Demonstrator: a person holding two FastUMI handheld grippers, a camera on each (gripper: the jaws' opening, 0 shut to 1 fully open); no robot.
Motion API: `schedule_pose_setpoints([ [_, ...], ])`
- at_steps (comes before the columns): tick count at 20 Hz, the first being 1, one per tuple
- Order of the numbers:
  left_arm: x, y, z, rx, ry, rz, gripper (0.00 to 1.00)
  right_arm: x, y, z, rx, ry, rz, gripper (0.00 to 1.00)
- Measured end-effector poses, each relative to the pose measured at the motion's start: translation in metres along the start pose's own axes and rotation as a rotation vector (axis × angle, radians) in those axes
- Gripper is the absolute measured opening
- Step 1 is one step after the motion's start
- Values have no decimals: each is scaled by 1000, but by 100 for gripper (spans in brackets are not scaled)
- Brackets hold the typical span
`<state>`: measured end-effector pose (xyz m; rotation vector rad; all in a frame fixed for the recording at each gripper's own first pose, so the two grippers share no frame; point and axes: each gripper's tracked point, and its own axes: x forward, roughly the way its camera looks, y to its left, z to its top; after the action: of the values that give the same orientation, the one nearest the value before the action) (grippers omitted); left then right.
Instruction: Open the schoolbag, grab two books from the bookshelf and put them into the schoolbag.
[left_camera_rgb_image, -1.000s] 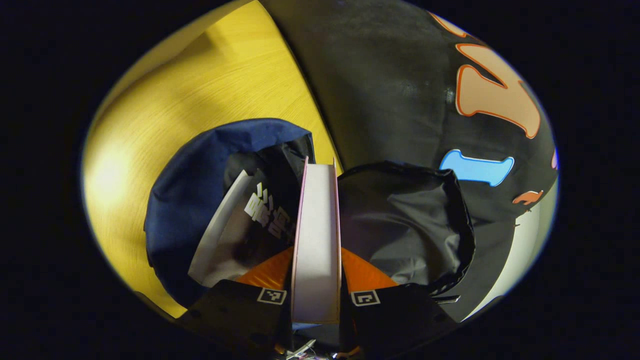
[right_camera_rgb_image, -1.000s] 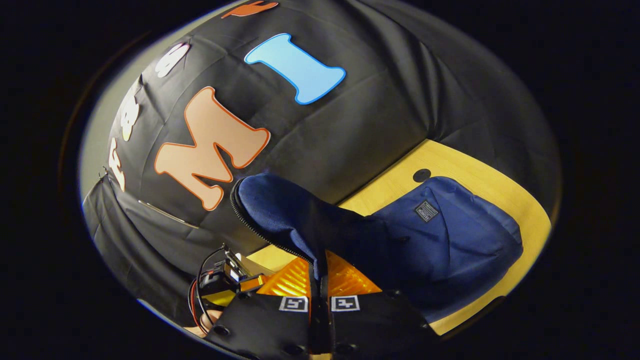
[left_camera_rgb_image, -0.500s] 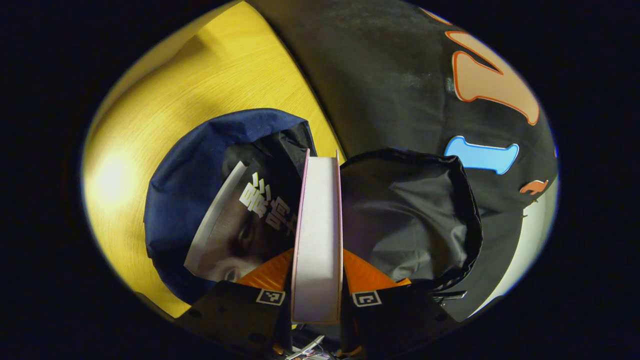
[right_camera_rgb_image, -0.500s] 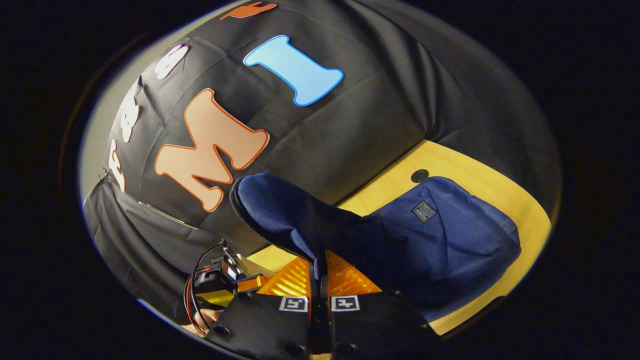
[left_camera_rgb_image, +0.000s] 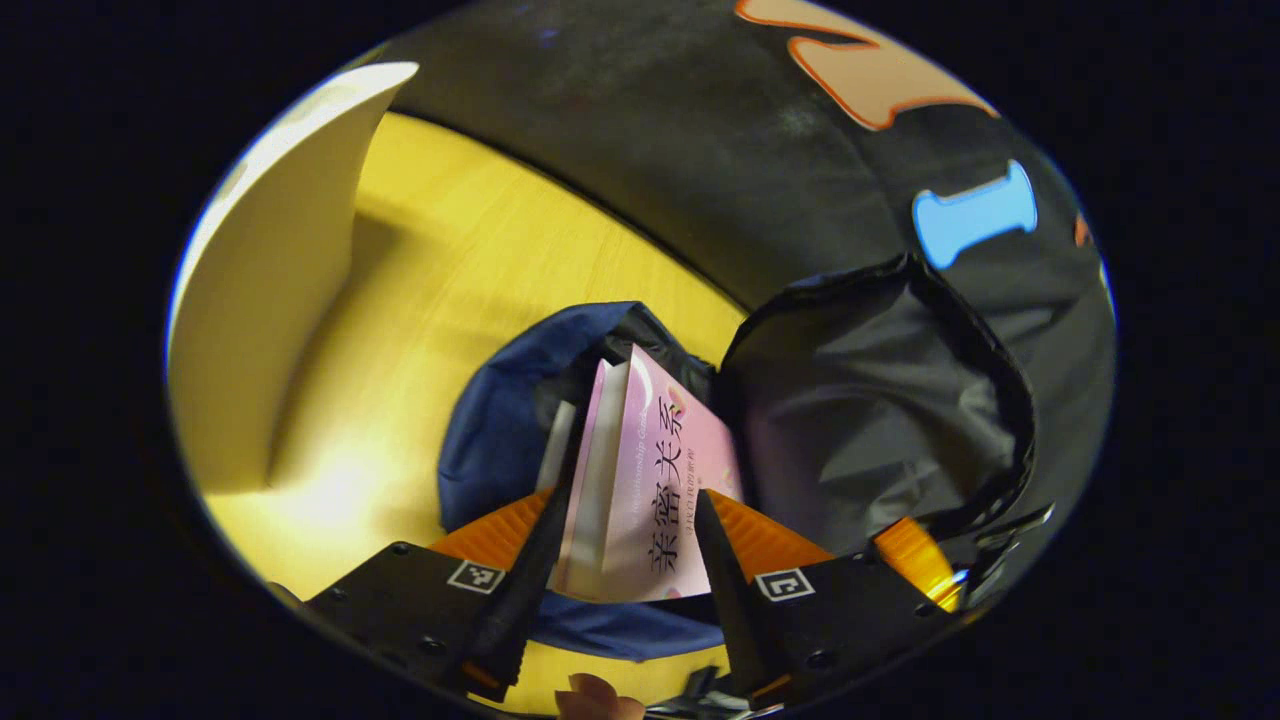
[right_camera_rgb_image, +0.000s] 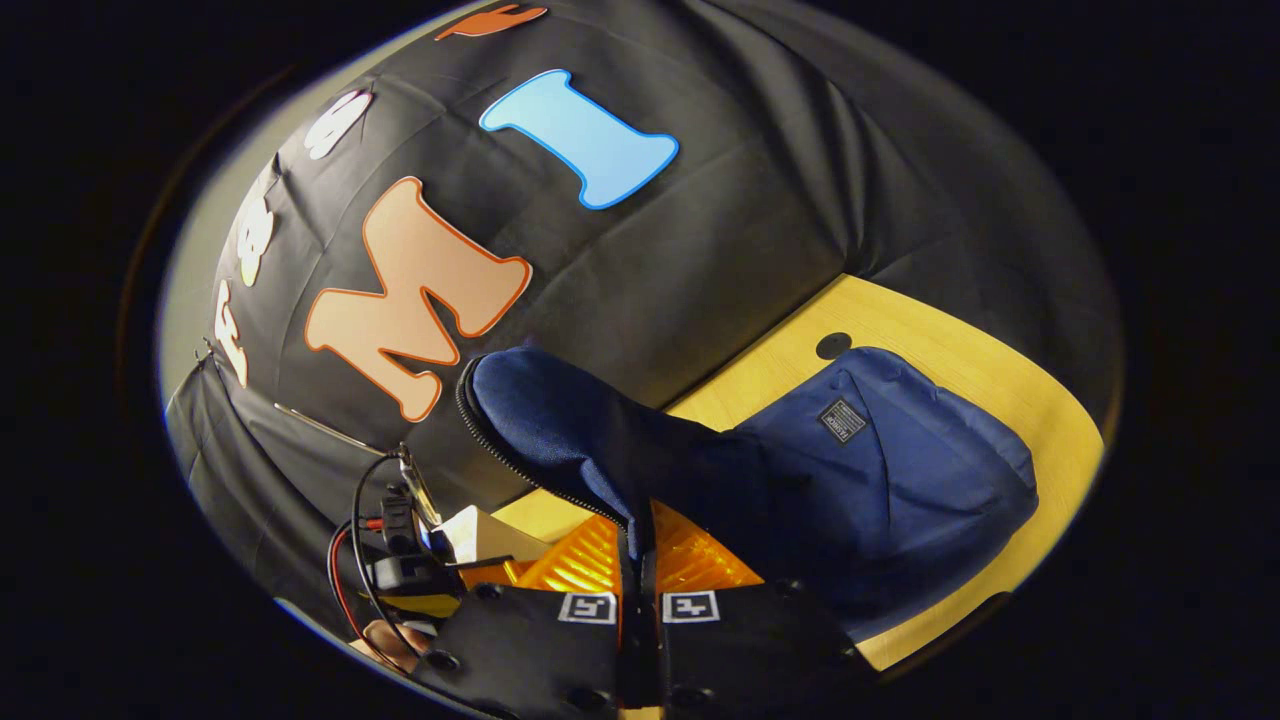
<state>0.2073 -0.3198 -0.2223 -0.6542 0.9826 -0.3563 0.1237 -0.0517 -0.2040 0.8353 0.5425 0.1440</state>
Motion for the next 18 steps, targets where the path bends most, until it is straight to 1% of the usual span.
schedule_pose_setpoints([
  [3, -3, 10, 0, 171, -32, 86, 75, -1, -1, -3, 4, 3, -1, 3],
  [5, -8, 16, -6, 261, -25, 131, 75, -1, -2, -6, 5, 6, -1, 3],
  [7, -22, 19, 1, 327, -61, 166, 80, -1, -1, -5, 1, 5, -4, 3],
  [8, -25, 19, 4, 366, -82, 180, 80, -2, -1, -6, -5, 5, -7, 3],
  [9, -29, 20, 10, 411, -106, 198, 86, -1, -1, -6, -10, 7, -9, 2],
  [10, -38, 22, 13, 468, -118, 222, 81, -2, -1, -8, -14, 10, -10, 3],
  [11, -50, 22, 22, 540, -143, 254, 90, -2, -1, -8, -18, 8, -14, 3],
  [12, -59, 22, 35, 612, -194, 287, 100, -1, 0, -8, -20, 8, -18, 3],
  [13, -69, 21, 45, 676, -236, 316, 100, -1, 0, -9, -27, 8, -22, 3],
  [14, -79, 17, 53, 715, -279, 329, 98, -2, 1, -10, -33, 8, -26, 3],
  [15, -91, 10, 59, 735, -319, 325, 98, -1, 1, -11, -43, 11, -30, 4],
  [18, -127, 2, 78, 771, -438, 330, 98, -2, 4, -19, -84, 21, -40, 3],
])
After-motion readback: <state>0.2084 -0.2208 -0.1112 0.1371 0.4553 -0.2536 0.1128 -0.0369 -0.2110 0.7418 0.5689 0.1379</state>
